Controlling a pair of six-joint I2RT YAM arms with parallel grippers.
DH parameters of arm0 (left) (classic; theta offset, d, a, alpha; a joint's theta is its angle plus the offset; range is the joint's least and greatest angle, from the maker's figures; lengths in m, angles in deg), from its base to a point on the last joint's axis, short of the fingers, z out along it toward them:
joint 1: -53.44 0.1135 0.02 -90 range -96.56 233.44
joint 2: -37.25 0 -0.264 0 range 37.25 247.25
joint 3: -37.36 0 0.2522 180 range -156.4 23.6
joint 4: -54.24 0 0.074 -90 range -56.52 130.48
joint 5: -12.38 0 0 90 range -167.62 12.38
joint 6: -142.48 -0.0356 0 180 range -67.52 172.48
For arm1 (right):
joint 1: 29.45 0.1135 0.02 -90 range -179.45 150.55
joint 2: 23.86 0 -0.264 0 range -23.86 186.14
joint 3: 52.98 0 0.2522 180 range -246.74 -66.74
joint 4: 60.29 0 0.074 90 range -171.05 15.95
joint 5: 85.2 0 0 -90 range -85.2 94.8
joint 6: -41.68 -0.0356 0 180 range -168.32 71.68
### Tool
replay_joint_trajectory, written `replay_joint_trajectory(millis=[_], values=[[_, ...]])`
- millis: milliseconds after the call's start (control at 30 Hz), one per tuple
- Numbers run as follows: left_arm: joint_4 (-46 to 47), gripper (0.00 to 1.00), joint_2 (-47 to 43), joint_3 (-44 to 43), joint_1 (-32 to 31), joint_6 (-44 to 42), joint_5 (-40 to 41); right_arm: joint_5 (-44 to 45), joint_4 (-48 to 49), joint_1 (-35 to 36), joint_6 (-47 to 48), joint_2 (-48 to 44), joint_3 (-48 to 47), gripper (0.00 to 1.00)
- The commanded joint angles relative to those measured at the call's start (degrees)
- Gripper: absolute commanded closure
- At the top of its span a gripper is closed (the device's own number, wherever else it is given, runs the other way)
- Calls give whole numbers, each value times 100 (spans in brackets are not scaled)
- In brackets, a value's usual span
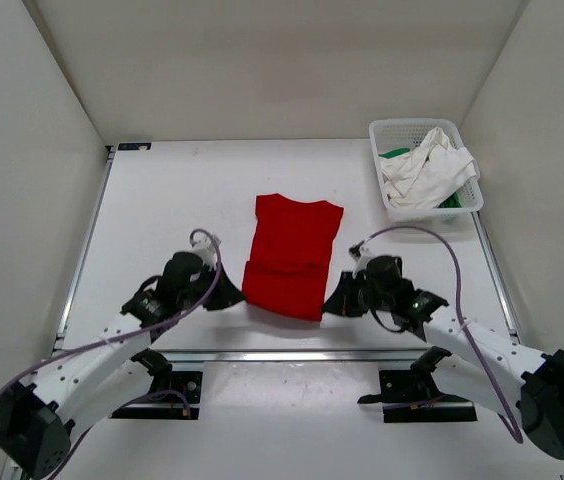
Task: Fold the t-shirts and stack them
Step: Fold the long partially folded tshirt into a neat square
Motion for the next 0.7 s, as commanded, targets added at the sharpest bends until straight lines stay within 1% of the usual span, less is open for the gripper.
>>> replay_joint_trajectory(millis=[0, 33, 67, 100, 167, 200, 233, 300, 333, 433, 467, 533, 600, 667], values=[[200, 100, 778, -1334, 329, -477, 43, -533, -16, -1048, 729, 551, -1144, 100], [306, 100, 1198, -1530, 400, -583, 26, -614, 20, -1252, 827, 702, -1321, 100], [481, 100, 1663, -1906, 409, -601, 182, -746, 133, -1620, 941, 1034, -1645, 100], [630, 100, 1894, -2397, 496, -697, 245, -912, 187, -1919, 1064, 1437, -1927, 100], [737, 100, 2989, -3022, 663, -803, 280, -1010, 257, -2263, 1144, 2000, -2445, 100], [772, 100, 3247, -3426, 795, -795, 263, -1141, 440, -2431, 1179, 2396, -2727, 100], [807, 100, 3815, -3639, 866, -812, 332, -1169, 477, -2519, 1214, 2626, -2947, 100], [764, 100, 4731, -4402, 1067, -847, 429, -1300, 276, -2774, 1284, 3625, -3867, 100], [642, 100, 4988, -4641, 1060, -917, 482, -1353, 223, -2836, 1320, 3900, -4063, 100], [377, 100, 6068, -5791, 1226, -1058, 877, -1344, 127, -2995, 1381, 5085, -5221, 100], [360, 100, 6193, -5864, 1288, -998, 843, -1327, 65, -3064, 1390, 5263, -5417, 100], [403, 100, 6580, -6372, 1376, -919, 843, -1161, -154, -3057, 1425, 5869, -6058, 100], [351, 99, 7079, -6663, 1429, -856, 694, -1003, -409, -3048, 1495, 6186, -6453, 100], [333, 96, 7318, -6919, 1438, -821, 623, -853, -577, -3021, 1592, 6407, -6684, 100]])
